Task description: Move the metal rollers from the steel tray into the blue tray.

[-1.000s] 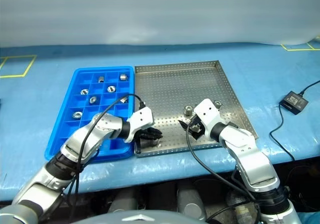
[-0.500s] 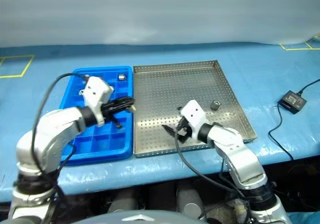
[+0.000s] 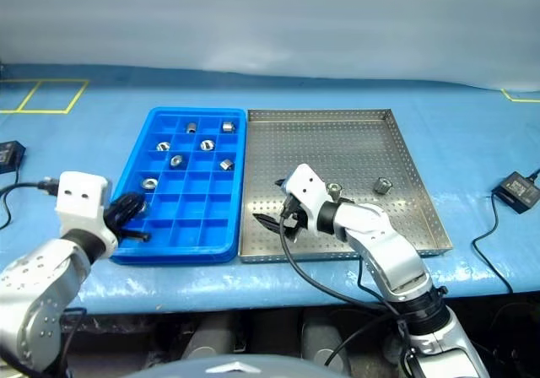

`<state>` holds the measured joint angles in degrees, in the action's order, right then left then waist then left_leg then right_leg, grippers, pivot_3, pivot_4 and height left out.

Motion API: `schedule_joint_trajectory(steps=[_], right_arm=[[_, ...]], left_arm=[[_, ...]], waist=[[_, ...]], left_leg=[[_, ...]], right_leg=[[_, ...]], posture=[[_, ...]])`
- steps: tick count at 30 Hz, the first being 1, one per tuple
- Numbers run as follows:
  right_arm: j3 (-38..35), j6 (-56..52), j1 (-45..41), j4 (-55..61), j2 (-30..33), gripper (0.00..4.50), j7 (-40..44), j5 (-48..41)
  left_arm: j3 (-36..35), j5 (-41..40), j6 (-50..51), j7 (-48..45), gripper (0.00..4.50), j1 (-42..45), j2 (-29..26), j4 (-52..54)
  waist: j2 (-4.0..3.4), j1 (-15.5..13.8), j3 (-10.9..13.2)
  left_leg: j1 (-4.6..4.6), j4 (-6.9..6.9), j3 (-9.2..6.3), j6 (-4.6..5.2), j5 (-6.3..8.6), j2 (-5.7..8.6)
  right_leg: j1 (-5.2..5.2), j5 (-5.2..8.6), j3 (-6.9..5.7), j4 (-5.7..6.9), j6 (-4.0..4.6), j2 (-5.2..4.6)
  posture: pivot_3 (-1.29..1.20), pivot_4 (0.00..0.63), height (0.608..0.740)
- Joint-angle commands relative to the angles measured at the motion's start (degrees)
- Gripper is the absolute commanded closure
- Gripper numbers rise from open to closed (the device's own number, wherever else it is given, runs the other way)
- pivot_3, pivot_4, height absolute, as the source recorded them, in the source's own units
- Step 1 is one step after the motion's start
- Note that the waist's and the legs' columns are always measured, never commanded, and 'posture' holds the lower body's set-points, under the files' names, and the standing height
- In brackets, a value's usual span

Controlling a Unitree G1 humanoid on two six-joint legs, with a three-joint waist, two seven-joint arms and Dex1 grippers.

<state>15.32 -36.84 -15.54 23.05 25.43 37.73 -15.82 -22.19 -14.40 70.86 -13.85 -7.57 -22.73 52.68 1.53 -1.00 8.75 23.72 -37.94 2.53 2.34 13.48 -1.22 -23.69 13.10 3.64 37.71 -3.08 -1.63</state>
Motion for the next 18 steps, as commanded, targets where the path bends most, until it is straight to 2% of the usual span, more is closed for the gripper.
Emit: schedule_joint_trajectory(steps=[1,10,11,15,18], right_arm=[[-0.91,0.83,-0.91,0.52,0.68,0.00,0.14,0.37],[-1.20,0.91,-0.65,0.70,1.11,0.00,-0.54,1.03],[-1.22,0.95,-0.67,0.75,1.08,0.00,-0.59,1.08],[-1.49,1.30,-0.53,0.99,0.93,0.00,-1.23,1.40],[-2.50,1.48,-0.34,0.91,0.72,0.00,-2.71,1.99]], left_arm=[[-2.56,1.28,-1.35,0.91,4.47,-1.26,-0.46,1.55],[-3.16,2.23,-2.96,1.40,4.47,-2.70,-1.59,-0.84],[-2.70,2.36,-3.33,1.61,3.72,-2.52,-1.63,-1.34],[-0.30,5.01,-3.88,4.52,2.58,-1.03,-2.10,-3.07],[-0.94,3.36,-4.92,3.32,2.58,1.17,-0.89,-3.39]], waist=[[0.01,-0.17,0.00],[0.02,-0.42,0.01],[0.02,-0.40,0.01],[0.03,-0.43,0.02],[0.05,-0.44,0.03]], left_leg=[[0.01,0.01,0.00,0.00,0.00,0.00],[0.01,0.03,-0.01,-0.02,0.01,0.00],[0.03,0.05,-0.01,-0.03,0.01,-0.01],[0.03,0.08,-0.01,-0.03,0.02,-0.01],[0.05,0.07,-0.02,-0.03,0.02,0.01]], right_leg=[[-0.01,0.01,0.00,0.00,0.01,-0.01],[-0.03,0.02,-0.08,-0.03,0.04,-0.37],[-0.04,0.03,-0.08,-0.03,0.05,-0.36],[-0.05,0.04,-0.09,-0.04,0.08,-0.37],[-0.05,0.04,-0.11,-0.05,0.08,-0.41]], posture=[[0.13,0.150,0.740],[0.12,0.150,0.740],[0.12,0.150,0.740],[0.10,0.150,0.740],[0.09,0.150,0.740]])
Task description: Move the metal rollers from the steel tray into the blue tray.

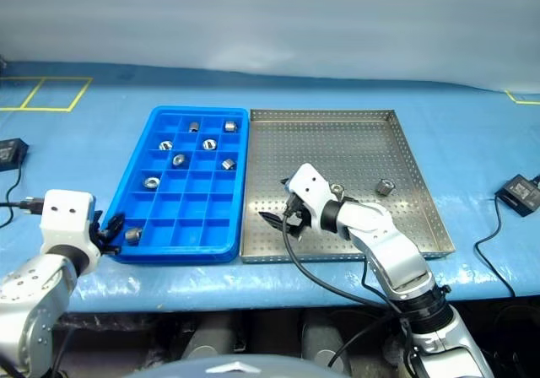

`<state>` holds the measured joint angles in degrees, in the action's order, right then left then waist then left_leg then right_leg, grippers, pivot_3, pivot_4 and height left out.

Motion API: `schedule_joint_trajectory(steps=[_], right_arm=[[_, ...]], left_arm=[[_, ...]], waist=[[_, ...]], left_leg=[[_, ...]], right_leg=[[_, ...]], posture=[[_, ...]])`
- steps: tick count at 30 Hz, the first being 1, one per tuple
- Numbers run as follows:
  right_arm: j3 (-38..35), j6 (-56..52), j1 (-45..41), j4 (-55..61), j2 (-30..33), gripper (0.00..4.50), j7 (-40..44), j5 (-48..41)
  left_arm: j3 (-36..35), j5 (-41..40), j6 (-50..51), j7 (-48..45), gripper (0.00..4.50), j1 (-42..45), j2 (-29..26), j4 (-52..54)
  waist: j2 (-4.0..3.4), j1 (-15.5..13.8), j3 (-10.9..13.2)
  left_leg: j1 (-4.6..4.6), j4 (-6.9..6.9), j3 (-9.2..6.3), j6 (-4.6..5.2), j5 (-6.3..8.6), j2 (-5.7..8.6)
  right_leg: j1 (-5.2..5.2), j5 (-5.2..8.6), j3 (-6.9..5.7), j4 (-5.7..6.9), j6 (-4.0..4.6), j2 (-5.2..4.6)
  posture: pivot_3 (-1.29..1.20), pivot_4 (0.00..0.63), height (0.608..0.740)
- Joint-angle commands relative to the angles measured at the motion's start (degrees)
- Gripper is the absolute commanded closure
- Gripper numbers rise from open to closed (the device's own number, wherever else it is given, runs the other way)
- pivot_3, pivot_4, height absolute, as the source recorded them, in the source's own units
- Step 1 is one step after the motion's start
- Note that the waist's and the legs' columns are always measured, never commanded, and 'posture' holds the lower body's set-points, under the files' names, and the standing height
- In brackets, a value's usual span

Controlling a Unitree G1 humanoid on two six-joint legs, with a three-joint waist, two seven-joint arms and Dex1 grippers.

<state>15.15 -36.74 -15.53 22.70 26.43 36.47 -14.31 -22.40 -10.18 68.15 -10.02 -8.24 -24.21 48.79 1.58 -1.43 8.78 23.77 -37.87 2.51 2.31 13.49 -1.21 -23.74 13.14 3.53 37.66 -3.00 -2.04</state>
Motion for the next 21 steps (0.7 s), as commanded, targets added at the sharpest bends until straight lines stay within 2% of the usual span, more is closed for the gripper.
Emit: schedule_joint_trajectory(steps=[1,5,8,10,13,16,21], right_arm=[[-3.07,1.27,-0.41,0.91,-0.72,0.00,-3.15,1.21],[-6.49,-2.96,-2.24,-3.27,-3.65,0.00,-13.14,5.51],[-7.85,-6.22,-3.13,-4.92,-4.89,0.00,-16.45,6.78],[-8.03,-7.80,-3.55,-5.25,-5.08,0.00,-17.97,7.85],[-8.75,-9.31,-3.53,-5.22,-5.39,0.00,-19.70,8.66],[-11.17,-10.32,-3.67,-3.66,-5.82,0.00,-22.84,9.91],[-13.88,-13.19,-4.34,-0.30,-6.11,0.00,-26.47,11.63]], left_arm=[[-1.37,-2.61,-3.03,-1.53,2.58,3.14,2.02,0.61],[0.24,-11.58,-8.82,-7.62,2.58,7.78,7.84,1.77],[7.93,-14.79,-12.92,-11.70,2.58,9.39,8.81,0.89],[13.83,-13.60,-15.96,-12.54,2.58,10.08,8.59,-2.10],[17.46,-12.44,-19.39,-12.37,2.58,10.91,8.75,-6.21],[22.20,-9.93,-22.34,-11.20,2.58,16.03,10.04,-14.10],[30.29,-6.58,-26.69,-12.60,2.58,24.81,11.58,-26.41]], waist=[[0.00,-0.03,0.00],[0.09,-0.08,-0.01],[0.08,0.00,-0.01],[0.07,0.23,-0.01],[0.05,0.93,0.00],[0.03,1.07,0.01],[0.03,1.38,0.01]], left_leg=[[0.01,-0.01,-0.01,0.00,0.00,0.00],[0.04,-0.05,-0.03,-0.01,0.00,0.03],[0.05,-0.03,-0.01,-0.03,0.00,0.04],[0.07,0.06,0.01,-0.03,0.00,0.05],[0.07,0.16,0.05,-0.02,-0.01,0.05],[0.05,0.14,0.03,-0.01,-0.02,0.03],[0.10,-0.04,0.12,0.07,0.00,0.06]], right_leg=[[0.00,0.00,-0.02,-0.01,0.00,-0.01],[0.02,-0.02,-0.12,-0.03,-0.01,-0.10],[0.01,-0.04,-0.17,-0.02,0.01,-0.16],[-0.04,-0.03,-0.15,-0.04,0.03,-0.15],[-0.09,-0.02,-0.11,-0.07,0.05,-0.10],[-0.07,-0.02,-0.14,-0.05,0.04,0.27],[-0.02,-0.10,0.00,-0.09,-0.12,0.33]], posture=[[0.09,0.150,0.740],[0.08,0.150,0.740],[0.07,0.150,0.740],[0.06,0.150,0.740],[0.05,0.150,0.740],[0.03,0.150,0.740],[-0.01,0.150,0.740]])
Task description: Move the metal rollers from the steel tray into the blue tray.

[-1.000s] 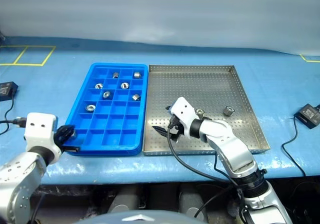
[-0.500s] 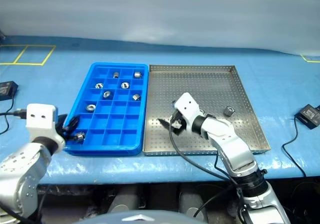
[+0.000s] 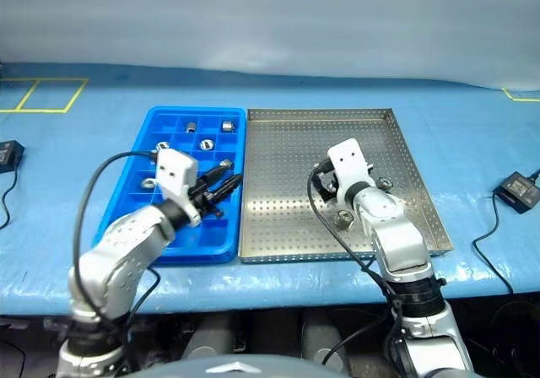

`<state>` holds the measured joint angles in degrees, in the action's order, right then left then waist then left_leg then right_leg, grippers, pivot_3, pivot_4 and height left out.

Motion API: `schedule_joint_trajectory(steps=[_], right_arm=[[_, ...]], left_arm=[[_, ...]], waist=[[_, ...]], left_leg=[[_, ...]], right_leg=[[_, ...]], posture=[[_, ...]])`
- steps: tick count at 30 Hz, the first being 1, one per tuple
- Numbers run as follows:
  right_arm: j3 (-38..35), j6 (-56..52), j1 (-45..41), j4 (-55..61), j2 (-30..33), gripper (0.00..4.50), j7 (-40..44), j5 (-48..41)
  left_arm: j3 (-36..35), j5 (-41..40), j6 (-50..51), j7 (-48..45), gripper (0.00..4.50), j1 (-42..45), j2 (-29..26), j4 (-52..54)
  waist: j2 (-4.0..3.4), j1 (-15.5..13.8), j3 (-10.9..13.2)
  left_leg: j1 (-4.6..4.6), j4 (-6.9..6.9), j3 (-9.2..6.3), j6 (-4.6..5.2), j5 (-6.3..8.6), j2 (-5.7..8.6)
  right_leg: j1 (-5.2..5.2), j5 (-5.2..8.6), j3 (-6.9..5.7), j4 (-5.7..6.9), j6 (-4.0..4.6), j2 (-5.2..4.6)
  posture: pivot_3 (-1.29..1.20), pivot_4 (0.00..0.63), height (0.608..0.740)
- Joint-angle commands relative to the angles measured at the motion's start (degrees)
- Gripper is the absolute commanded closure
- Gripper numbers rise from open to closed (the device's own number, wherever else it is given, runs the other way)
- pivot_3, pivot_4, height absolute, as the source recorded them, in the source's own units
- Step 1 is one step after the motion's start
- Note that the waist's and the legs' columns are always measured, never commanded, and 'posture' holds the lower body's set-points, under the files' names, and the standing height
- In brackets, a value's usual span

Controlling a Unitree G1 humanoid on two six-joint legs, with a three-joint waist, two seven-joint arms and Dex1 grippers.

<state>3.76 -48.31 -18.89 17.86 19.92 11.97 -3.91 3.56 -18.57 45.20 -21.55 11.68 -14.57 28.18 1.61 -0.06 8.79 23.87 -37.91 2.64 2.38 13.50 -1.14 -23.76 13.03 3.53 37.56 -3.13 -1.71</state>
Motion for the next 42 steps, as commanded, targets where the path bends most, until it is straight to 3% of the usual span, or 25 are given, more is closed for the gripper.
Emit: schedule_joint_trajectory(steps=[1,5,14,29,39,42], right_arm=[[-2.46,-2.64,-0.46,6.09,1.02,0.00,-1.70,1.32],[-2.15,-5.48,3.07,12.02,2.62,0.00,-0.44,1.15],[-4.71,-4.27,13.29,25.25,5.13,0.00,3.32,-1.36],[-5.38,-2.54,16.18,27.30,3.23,0.00,2.42,-1.35],[-4.03,-1.35,16.05,26.54,2.33,0.00,2.38,-1.12],[-3.42,-1.15,15.95,26.25,2.14,0.00,2.26,-0.92]], left_arm=[[6.47,2.74,-5.19,-1.83,2.58,7.87,3.07,-9.88],[10.82,4.62,-10.26,-5.19,2.58,15.13,6.01,-21.74],[11.50,7.82,-17.82,-6.32,2.58,24.33,11.85,-41.38],[12.87,13.71,-22.78,-8.62,2.58,29.87,14.85,-57.28],[12.89,18.25,-24.48,-5.88,2.58,31.34,16.27,-66.04],[12.72,18.68,-24.19,-6.11,3.10,31.24,16.51,-66.33]], waist=[[0.00,0.08,0.00],[-0.02,0.85,-0.01],[-0.22,4.99,-0.10],[-0.25,10.97,-0.12],[-0.38,12.37,-0.20],[-0.43,12.80,-0.23]], left_leg=[[0.02,-0.01,0.00,0.01,0.00,0.01],[0.09,-0.02,-0.05,0.04,0.00,0.03],[0.44,0.06,-0.04,0.20,0.10,-0.06],[0.55,-0.12,-0.07,0.31,0.16,0.01],[0.51,-0.16,-0.10,0.31,0.16,0.04],[0.46,-0.18,-0.10,0.32,0.16,0.04]], right_leg=[[0.00,-0.01,0.00,-0.01,-0.01,0.00],[-0.01,-0.02,0.00,-0.09,-0.05,0.08],[-0.13,-0.39,0.12,-0.66,-0.70,0.23],[-0.12,-0.54,0.30,-0.71,-0.99,0.22],[-0.05,-0.57,0.32,-0.69,-1.08,0.22],[0.00,-0.56,0.32,-0.69,-1.13,0.22]], posture=[[-0.03,0.150,0.740],[-0.09,0.150,0.740],[-0.24,0.150,0.740],[-0.31,0.150,0.740],[-0.30,0.150,0.740],[-0.30,0.150,0.740]])
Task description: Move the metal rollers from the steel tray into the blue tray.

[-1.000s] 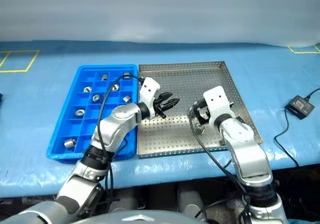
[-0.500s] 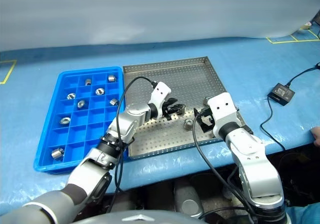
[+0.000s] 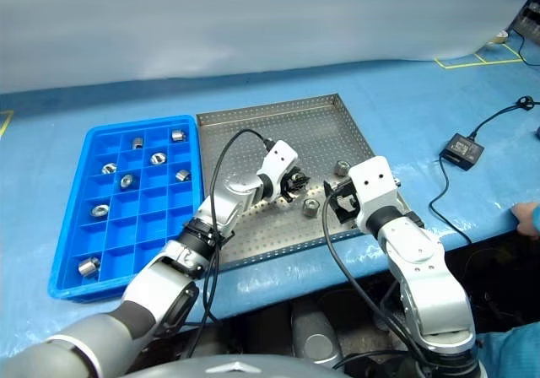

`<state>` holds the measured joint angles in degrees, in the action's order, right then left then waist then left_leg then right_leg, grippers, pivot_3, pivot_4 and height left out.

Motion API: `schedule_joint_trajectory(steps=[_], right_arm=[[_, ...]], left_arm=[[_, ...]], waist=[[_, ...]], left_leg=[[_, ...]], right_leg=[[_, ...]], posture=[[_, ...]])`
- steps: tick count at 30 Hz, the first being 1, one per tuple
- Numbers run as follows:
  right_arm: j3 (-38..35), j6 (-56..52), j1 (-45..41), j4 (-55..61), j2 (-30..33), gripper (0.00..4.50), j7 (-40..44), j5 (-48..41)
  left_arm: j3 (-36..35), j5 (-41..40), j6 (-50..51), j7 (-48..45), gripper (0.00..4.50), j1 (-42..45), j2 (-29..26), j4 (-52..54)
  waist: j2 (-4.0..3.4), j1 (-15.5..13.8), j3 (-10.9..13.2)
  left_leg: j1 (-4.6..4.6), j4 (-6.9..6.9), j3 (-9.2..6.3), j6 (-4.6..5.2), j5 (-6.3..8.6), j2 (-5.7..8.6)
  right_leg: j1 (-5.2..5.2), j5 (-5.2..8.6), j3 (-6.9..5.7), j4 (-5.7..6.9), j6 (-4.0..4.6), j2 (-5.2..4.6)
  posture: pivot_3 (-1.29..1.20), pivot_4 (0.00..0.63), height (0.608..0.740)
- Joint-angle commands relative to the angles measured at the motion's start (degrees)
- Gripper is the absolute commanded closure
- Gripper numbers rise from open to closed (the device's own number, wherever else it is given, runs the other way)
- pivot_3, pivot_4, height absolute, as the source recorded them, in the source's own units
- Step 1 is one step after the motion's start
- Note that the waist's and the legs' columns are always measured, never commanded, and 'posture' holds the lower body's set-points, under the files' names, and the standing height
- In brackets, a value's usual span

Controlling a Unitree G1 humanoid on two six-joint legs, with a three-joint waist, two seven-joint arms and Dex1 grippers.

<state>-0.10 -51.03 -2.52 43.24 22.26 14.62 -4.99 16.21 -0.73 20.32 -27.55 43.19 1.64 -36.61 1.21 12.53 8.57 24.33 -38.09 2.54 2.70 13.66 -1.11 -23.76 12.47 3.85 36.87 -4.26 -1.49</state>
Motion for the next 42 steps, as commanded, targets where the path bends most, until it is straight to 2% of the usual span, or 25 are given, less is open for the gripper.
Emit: schedule_joint_trajectory(steps=[1,9,12,16,17,21,23,26,31,37,42], right_arm=[[0.57,1.65,-0.52,0.76,-0.27,0.00,-0.42,0.21],[1.51,2.21,-1.05,-0.29,-0.30,0.00,-0.55,0.69],[2.05,2.55,-1.27,-0.81,-0.40,0.00,-0.45,0.68],[2.94,3.19,-1.41,-1.99,-0.81,0.00,0.32,-0.04],[3.53,3.77,-1.38,-3.36,-1.04,0.00,1.58,-1.07],[4.93,4.95,-2.36,-8.04,-1.62,0.00,5.61,-4.19],[6.64,5.85,-3.71,-10.70,-1.36,0.00,8.49,-5.48],[9.87,7.65,-6.32,-13.99,-1.12,0.00,11.56,-5.84],[12.49,9.89,-10.69,-18.46,-2.25,0.00,13.80,-5.98],[12.84,11.08,-13.58,-21.40,-2.28,0.00,14.69,-5.90],[12.99,11.02,-15.00,-21.78,-1.84,0.00,15.18,-5.66]], left_arm=[[0.13,1.02,1.16,-0.27,3.37,-0.26,0.31,-1.43],[-2.63,-0.13,0.97,-0.04,3.46,-0.21,0.43,0.78],[-5.45,-2.87,1.81,-0.97,3.46,-0.72,0.18,5.29],[-10.34,-9.61,9.99,-3.47,3.46,-3.78,-2.91,21.51],[-11.33,-11.56,13.78,-4.86,3.46,-5.68,-5.88,29.08],[-14.08,-16.42,24.15,-7.06,3.46,-11.05,-15.47,48.65],[-17.24,-18.56,28.68,-6.36,3.46,-13.95,-20.07,57.26],[-20.78,-17.71,32.63,-3.84,3.46,-18.98,-26.34,66.99],[-28.20,-16.59,39.60,2.48,3.46,-28.55,-30.90,78.13],[-33.58,-13.32,44.72,10.61,3.46,-37.29,-29.55,81.92],[-32.23,-13.38,43.67,12.48,3.46,-41.70,-26.95,80.77]], waist=[[-0.03,0.40,-0.02],[-0.06,0.87,-0.04],[-0.06,0.91,-0.03],[-0.11,1.15,0.00],[-0.12,1.15,0.00],[-0.21,1.15,0.00],[-0.23,0.49,0.00],[-0.23,-1.18,0.02],[-0.16,-5.95,0.04],[-0.09,-11.08,0.03],[-0.06,-12.86,0.02]], left_leg=[[-0.01,0.00,0.00,0.00,0.00,0.00],[-0.09,0.00,0.01,0.01,0.00,0.00],[-0.09,0.01,0.02,0.01,0.00,0.00],[0.10,0.05,0.02,0.00,-0.01,-0.02],[0.16,0.05,0.02,-0.01,-0.01,-0.02],[0.14,0.12,0.01,-0.05,-0.04,-0.06],[0.09,0.10,-0.02,-0.07,-0.05,-0.06],[0.03,0.02,-0.05,-0.07,-0.05,-0.04],[-0.07,0.04,-0.05,-0.08,-0.06,-0.05],[-0.07,0.05,-0.06,-0.10,-0.07,-0.04],[-0.07,0.03,-0.03,-0.11,-0.07,-0.01]], right_leg=[[0.01,0.01,0.00,0.00,-0.03,0.00],[0.08,0.09,0.03,0.01,-0.21,-0.01],[0.06,0.09,0.04,0.02,-0.21,-0.01],[-0.17,-0.04,0.07,0.07,0.01,0.00],[-0.23,-0.04,0.07,0.08,0.01,0.00],[-0.28,-0.05,0.10,0.14,0.02,0.04],[-0.22,-0.05,0.07,0.17,0.03,0.03],[-0.13,-0.05,0.02,0.16,0.03,0.00],[-0.06,-0.03,-0.03,0.16,0.09,-0.02],[-0.05,0.02,-0.17,0.13,0.18,-0.08],[-0.02,0.18,-0.30,0.09,0.60,-0.24]], posture=[[-0.30,0.150,0.740],[-0.30,0.150,0.740],[-0.29,0.150,0.740],[-0.26,0.150,0.740],[-0.25,0.150,0.740],[-0.18,0.150,0.740],[-0.13,0.150,0.740],[-0.09,0.150,0.740],[0.01,0.150,0.740],[0.07,0.150,0.740],[0.08,0.150,0.740]])
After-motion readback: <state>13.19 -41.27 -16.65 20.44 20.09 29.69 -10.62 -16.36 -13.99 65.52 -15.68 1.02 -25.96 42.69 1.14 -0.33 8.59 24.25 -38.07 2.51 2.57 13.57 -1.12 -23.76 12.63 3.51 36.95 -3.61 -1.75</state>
